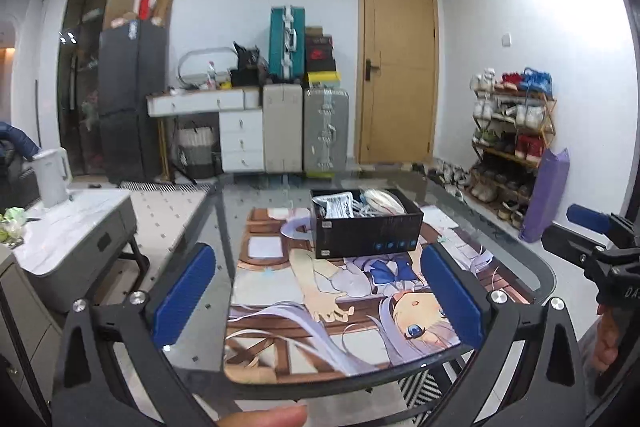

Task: Organize soft objects

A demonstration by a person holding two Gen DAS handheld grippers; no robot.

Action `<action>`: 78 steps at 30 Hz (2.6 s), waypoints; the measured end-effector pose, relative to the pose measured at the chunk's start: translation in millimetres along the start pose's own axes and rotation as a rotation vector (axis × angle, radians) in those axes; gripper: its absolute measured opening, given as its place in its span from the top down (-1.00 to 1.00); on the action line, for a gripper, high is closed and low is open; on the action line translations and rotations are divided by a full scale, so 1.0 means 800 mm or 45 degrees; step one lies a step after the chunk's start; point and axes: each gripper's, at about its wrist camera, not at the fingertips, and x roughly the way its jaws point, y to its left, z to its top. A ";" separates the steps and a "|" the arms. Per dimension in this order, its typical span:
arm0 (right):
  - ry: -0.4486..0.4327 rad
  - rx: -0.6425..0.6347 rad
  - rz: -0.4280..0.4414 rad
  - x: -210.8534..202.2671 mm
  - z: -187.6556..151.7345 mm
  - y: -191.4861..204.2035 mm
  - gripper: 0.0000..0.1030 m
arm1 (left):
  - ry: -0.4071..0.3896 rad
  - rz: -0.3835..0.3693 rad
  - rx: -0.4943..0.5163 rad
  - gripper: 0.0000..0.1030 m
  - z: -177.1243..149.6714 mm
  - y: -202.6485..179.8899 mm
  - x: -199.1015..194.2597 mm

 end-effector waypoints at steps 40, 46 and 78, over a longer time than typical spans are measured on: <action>-0.079 0.006 0.002 -0.042 -0.035 0.025 -0.98 | -0.005 0.007 0.006 -1.00 -0.039 -0.012 -0.042; -0.078 0.009 -0.001 -0.042 -0.035 0.025 -0.98 | -0.005 0.008 0.004 -1.00 -0.039 -0.013 -0.041; -0.076 0.007 0.000 -0.042 -0.037 0.025 -0.98 | 0.030 0.037 0.000 -1.00 -0.041 -0.016 -0.033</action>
